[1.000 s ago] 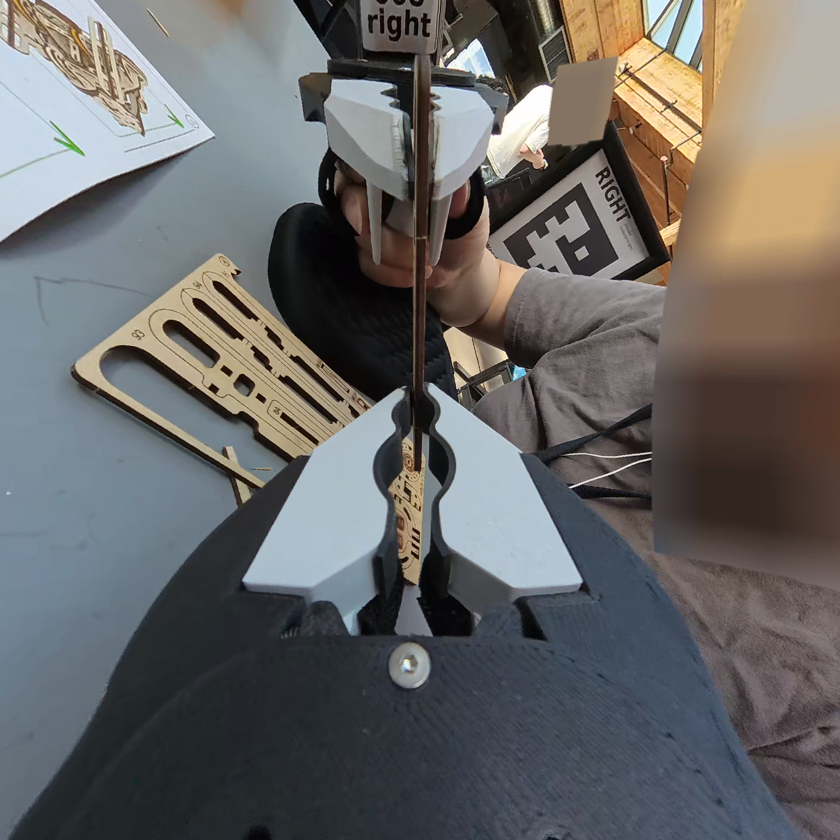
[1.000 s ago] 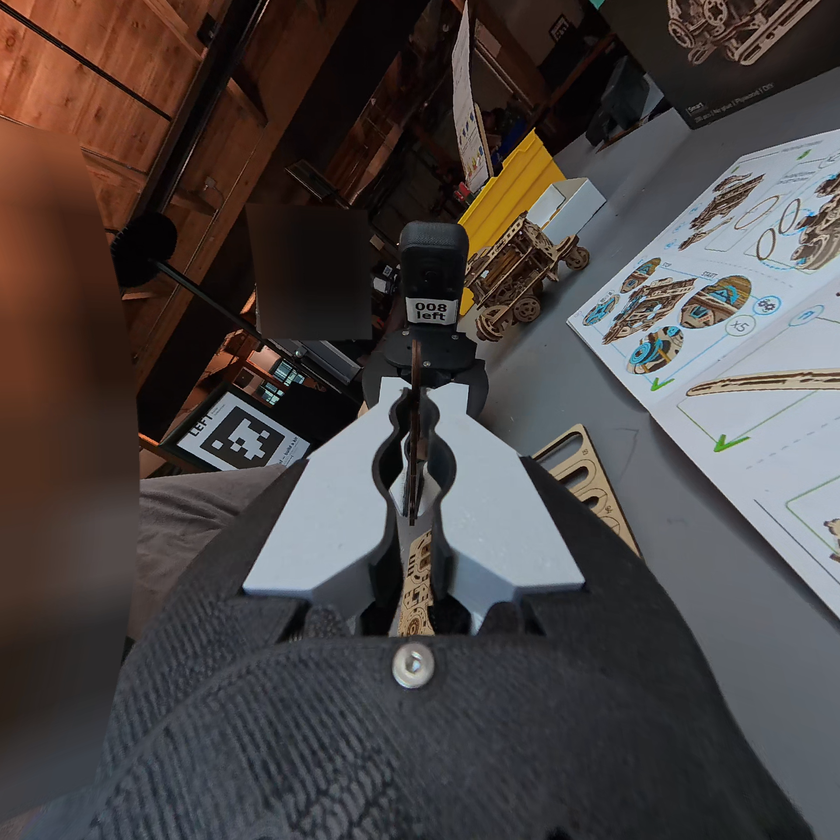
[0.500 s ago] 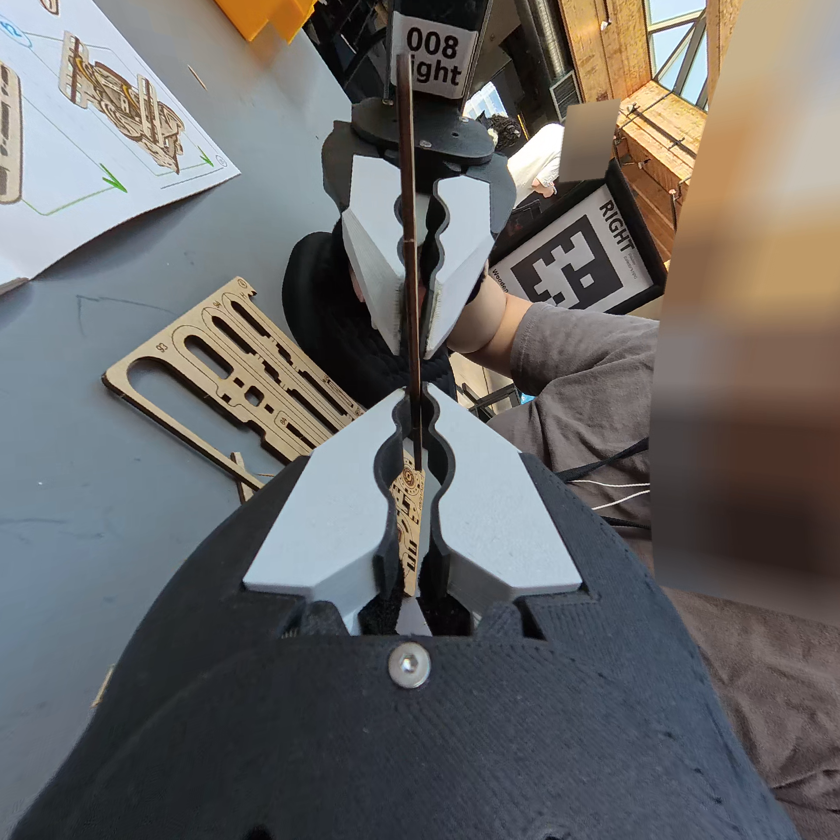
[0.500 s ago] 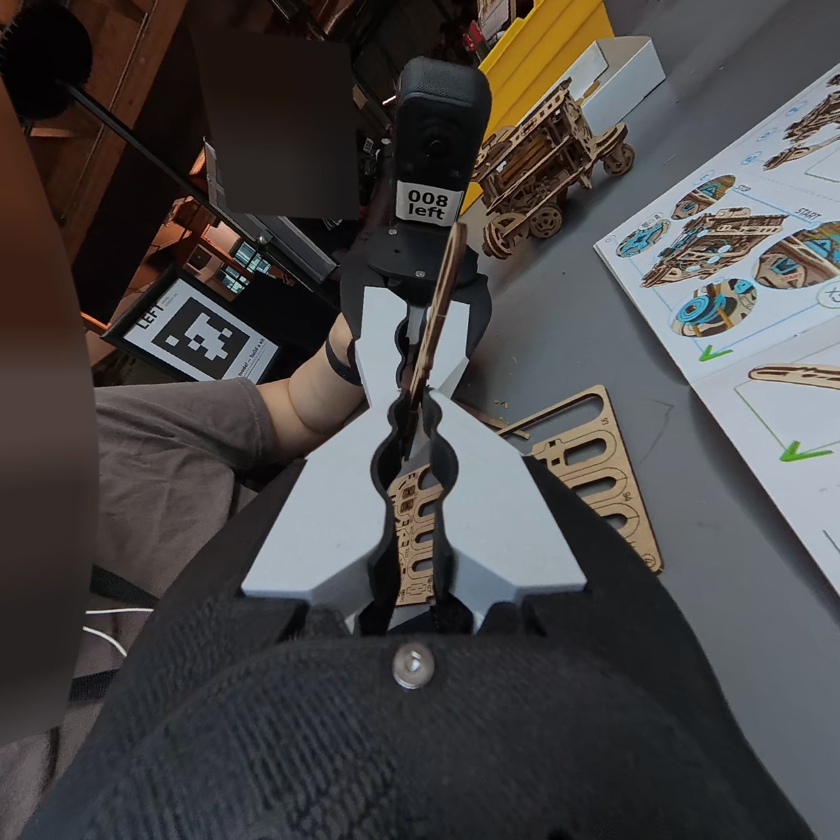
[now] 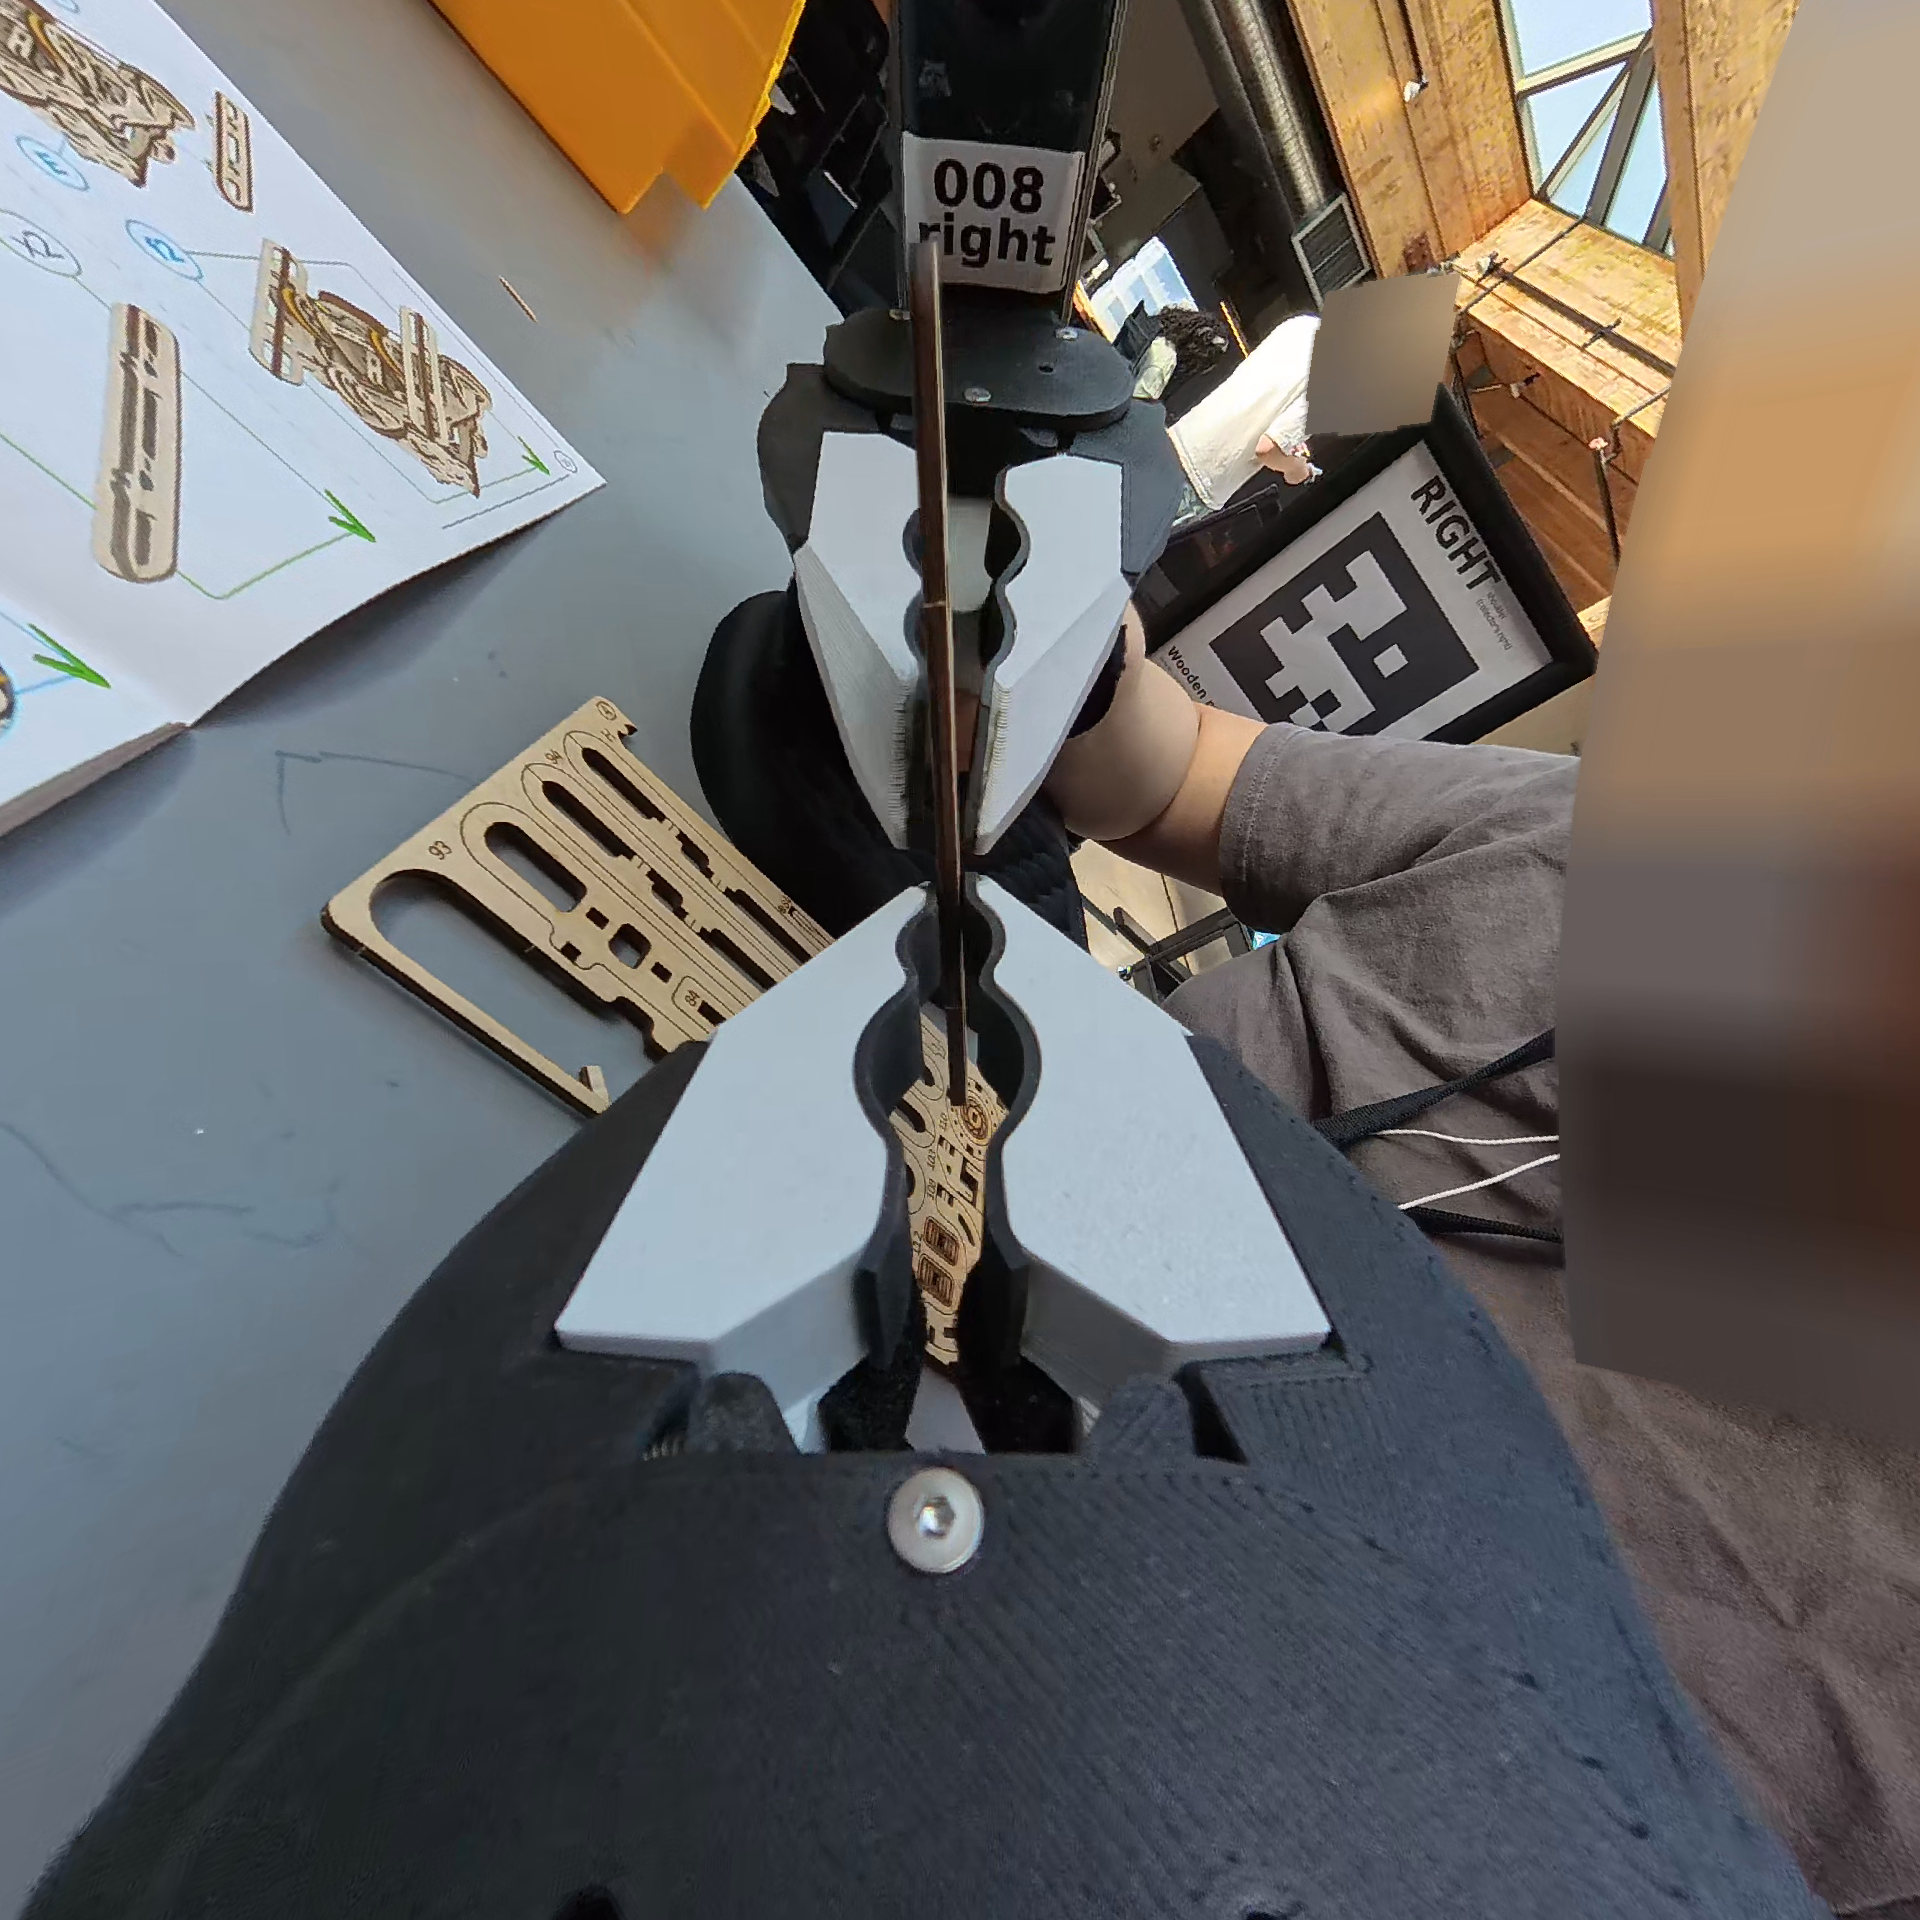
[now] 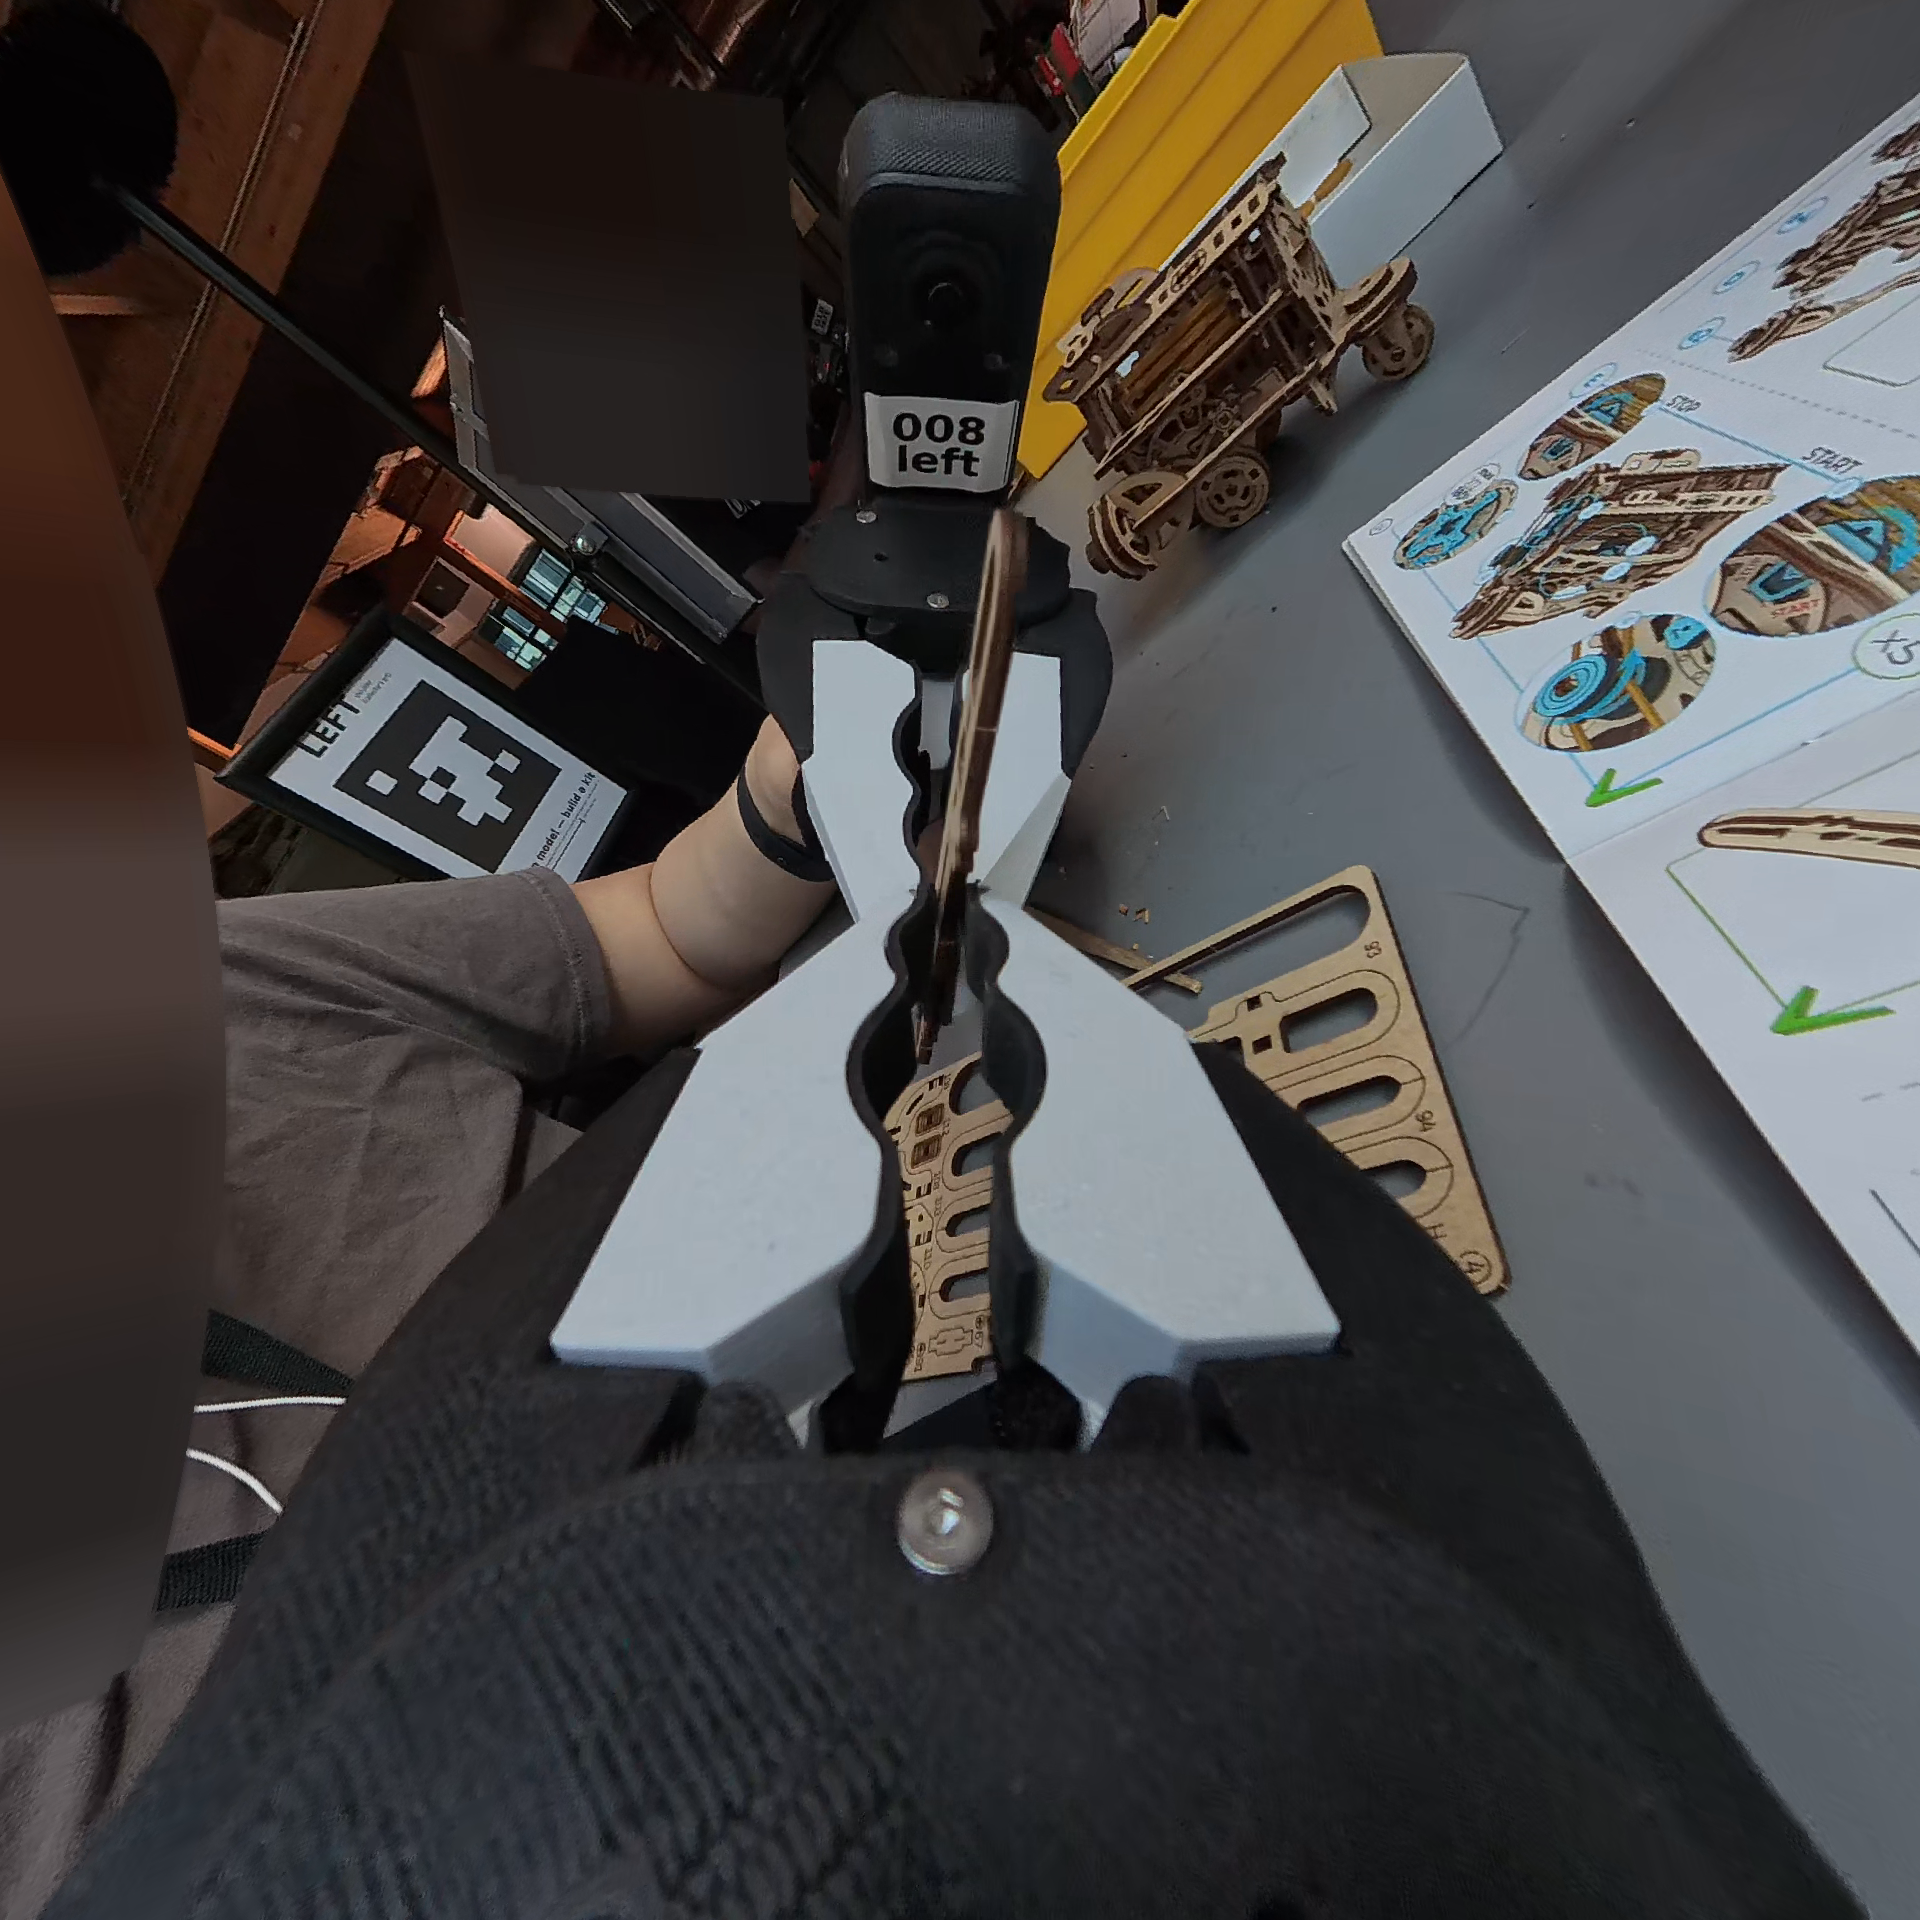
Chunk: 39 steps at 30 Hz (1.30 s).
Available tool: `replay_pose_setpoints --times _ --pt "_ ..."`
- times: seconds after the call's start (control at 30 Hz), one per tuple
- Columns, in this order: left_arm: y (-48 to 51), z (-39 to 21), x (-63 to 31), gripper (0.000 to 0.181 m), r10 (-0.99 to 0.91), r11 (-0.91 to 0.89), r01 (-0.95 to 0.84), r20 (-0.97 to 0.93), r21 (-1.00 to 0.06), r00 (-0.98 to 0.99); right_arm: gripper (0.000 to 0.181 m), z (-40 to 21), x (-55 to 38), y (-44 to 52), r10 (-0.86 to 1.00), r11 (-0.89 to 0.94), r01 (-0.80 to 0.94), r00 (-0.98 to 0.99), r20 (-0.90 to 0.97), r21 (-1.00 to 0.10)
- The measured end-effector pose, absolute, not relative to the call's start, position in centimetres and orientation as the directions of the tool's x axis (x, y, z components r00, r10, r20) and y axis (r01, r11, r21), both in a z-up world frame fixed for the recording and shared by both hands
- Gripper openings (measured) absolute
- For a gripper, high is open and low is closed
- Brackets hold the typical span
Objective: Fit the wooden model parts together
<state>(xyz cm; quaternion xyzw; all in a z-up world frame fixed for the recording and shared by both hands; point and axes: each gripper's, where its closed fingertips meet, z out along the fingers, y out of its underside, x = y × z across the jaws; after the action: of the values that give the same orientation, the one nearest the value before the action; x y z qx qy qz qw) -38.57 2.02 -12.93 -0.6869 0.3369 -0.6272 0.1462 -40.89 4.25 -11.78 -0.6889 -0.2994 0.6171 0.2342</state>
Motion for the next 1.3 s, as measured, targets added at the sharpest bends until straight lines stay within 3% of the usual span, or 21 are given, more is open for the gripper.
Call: replay_pose_setpoints --times 0.93,1.1,1.3 --pt "2.5 -14.6 -38.5 0.000 -0.683 -0.713 -0.311 0.723 -0.628 0.106 0.002 -13.4 -40.8 4.6 0.738 -0.673 0.202 0.139 -0.660 -0.711" --pt "2.3 -13.8 -38.3 0.000 -0.704 -0.689 -0.303 0.707 -0.659 0.063 0.001 -12.2 -40.6 4.4 0.716 -0.694 0.160 0.049 -0.696 -0.702" --pt "2.8 -13.3 -38.7 0.000 -0.630 -0.756 -0.252 0.776 -0.604 0.029 0.001 -11.2 -39.9 5.8 0.686 -0.727 0.056 0.047 -0.726 -0.684"
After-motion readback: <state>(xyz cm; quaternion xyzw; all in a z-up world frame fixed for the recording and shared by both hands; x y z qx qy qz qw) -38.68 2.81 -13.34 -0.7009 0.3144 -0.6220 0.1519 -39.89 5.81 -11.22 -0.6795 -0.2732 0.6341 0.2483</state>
